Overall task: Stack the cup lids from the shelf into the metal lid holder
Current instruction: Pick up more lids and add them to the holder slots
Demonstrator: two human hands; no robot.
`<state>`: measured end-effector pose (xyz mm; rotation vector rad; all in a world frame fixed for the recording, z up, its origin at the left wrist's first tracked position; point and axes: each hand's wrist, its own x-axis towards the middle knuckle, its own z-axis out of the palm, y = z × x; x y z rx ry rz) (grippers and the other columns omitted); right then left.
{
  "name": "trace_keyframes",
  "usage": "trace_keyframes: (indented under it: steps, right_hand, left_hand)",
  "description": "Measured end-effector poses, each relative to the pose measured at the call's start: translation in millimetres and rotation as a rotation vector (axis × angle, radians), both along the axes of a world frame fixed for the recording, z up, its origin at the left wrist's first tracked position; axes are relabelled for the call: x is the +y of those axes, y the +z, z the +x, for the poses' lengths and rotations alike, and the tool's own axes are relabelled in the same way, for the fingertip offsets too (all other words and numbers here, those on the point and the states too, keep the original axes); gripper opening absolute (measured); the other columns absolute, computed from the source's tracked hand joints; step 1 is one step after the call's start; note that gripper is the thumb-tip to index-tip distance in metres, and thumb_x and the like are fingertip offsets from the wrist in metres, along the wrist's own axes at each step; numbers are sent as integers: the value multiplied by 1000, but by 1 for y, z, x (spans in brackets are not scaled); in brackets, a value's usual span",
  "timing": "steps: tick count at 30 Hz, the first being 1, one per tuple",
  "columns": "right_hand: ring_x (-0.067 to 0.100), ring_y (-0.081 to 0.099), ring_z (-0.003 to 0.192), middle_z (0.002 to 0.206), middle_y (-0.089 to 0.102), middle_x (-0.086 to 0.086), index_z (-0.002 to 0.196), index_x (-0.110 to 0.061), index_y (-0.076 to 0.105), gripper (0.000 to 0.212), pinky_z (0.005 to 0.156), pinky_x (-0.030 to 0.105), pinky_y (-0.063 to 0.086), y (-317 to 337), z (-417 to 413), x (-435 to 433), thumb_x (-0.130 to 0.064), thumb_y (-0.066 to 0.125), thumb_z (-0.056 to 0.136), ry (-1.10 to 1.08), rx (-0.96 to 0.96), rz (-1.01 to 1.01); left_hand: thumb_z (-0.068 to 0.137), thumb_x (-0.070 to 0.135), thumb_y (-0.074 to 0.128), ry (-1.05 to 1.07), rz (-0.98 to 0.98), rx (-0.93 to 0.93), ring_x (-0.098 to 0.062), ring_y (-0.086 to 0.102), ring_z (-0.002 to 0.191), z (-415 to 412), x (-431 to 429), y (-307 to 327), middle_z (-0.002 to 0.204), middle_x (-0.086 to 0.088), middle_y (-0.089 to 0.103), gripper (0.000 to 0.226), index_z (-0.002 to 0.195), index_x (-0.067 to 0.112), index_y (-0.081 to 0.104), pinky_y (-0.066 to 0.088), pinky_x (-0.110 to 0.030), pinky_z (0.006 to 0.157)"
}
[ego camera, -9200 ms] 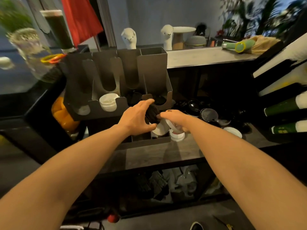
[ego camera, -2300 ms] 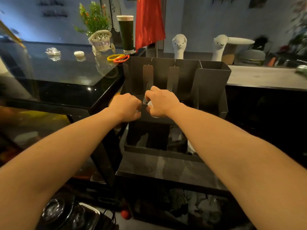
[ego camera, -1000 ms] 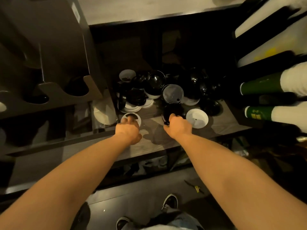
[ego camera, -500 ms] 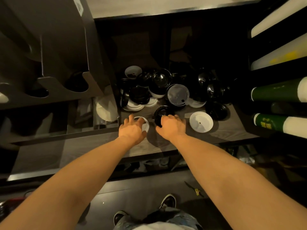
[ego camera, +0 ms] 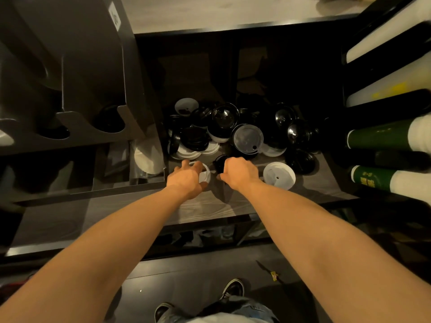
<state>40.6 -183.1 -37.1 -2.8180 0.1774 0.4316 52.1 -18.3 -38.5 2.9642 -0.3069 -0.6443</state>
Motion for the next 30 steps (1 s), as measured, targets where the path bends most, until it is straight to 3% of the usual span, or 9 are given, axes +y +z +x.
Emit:
trace_keyframes:
  steps: [2, 6, 12, 19, 25, 30]
  right_hand:
    - [30, 64, 83, 83, 64, 8, 82, -16, 61, 31, 67, 36, 51, 2, 3, -3, -46, 68, 88, -42, 40, 90]
    - [25, 62, 88, 86, 69, 7, 81, -15, 68, 23, 80, 43, 55, 3, 3, -8, -36, 70, 89, -73, 39, 267]
    - [20, 62, 72, 70, 66, -1, 65, -24, 65, 32, 67, 38, 53, 3, 3, -7, -46, 70, 88, -102, -19, 353]
    - [25, 62, 82, 86, 68, 2, 85, -24, 64, 26, 73, 40, 53, 17, -1, -1, -47, 57, 96, -89, -185, 258]
    - [26, 60, 74, 77, 62, 2, 91, -18, 58, 24, 66, 41, 49, 34, -9, 7, -39, 52, 101, -48, -381, 215]
    - [24, 57, 82, 89, 61, 4, 102, -13, 58, 26, 64, 35, 38, 52, -18, 29, -33, 42, 105, -25, -521, 179]
  left_hand:
    - [91, 48, 63, 2, -16, -6, -37, 47, 124, 1, 0, 4, 138, -10, 39, 54, 135, 25, 43, 50, -49, 91]
    - [90, 50, 64, 17, -22, -6, -38, 49, 123, 3, 0, 8, 140, -10, 38, 56, 138, 27, 43, 51, -50, 93]
    - [89, 52, 65, 34, -47, -14, -36, 58, 113, 5, 4, 9, 140, -9, 39, 59, 138, 27, 44, 54, -49, 89]
    - [87, 53, 66, 21, -78, -103, -34, 60, 113, 1, 7, 17, 141, -9, 43, 62, 138, 26, 42, 55, -48, 85]
    - [85, 60, 63, -21, -163, -220, -33, 55, 117, -7, 17, 31, 137, -10, 46, 74, 141, 26, 29, 54, -46, 83]
    - [88, 63, 52, -70, -137, -318, -32, 48, 125, -17, 37, 52, 142, -7, 45, 70, 147, 30, 34, 45, -47, 97]
